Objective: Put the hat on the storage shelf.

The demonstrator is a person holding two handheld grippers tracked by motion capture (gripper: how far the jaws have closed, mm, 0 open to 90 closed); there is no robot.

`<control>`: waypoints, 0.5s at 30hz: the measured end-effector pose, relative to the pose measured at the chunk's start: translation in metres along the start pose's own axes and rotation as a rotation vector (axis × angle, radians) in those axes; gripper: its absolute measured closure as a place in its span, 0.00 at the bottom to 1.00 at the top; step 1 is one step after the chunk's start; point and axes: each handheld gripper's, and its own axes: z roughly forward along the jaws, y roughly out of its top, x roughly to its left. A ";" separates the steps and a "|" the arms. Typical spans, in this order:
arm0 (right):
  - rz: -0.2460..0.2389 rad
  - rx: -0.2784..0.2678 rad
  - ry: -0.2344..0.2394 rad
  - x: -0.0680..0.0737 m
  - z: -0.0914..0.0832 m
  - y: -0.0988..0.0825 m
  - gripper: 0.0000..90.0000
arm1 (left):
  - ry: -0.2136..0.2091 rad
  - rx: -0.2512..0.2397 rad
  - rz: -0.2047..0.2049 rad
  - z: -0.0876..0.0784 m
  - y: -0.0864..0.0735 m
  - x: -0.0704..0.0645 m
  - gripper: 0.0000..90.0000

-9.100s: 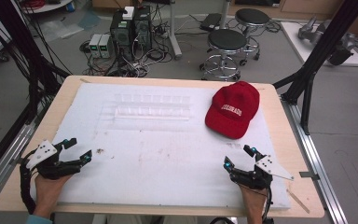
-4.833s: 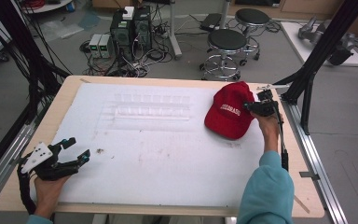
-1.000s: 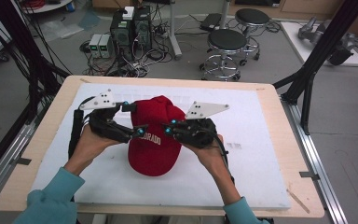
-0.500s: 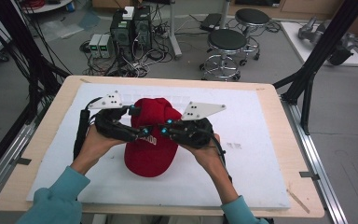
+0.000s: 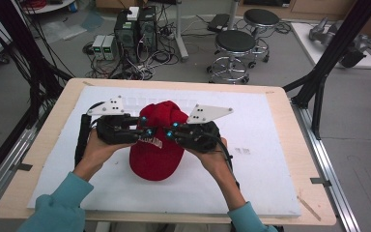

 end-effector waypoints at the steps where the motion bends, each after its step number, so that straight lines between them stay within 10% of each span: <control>1: 0.000 0.000 0.000 0.000 0.000 0.000 0.96 | 0.000 -0.002 0.003 -0.001 0.000 -0.001 0.78; 5: 0.001 0.002 -0.002 0.000 0.001 0.000 0.96 | -0.013 0.002 0.019 -0.002 0.000 -0.002 0.94; 15: -0.003 -0.001 0.001 -0.002 0.003 0.000 0.93 | -0.001 0.001 0.016 -0.005 0.001 -0.003 0.97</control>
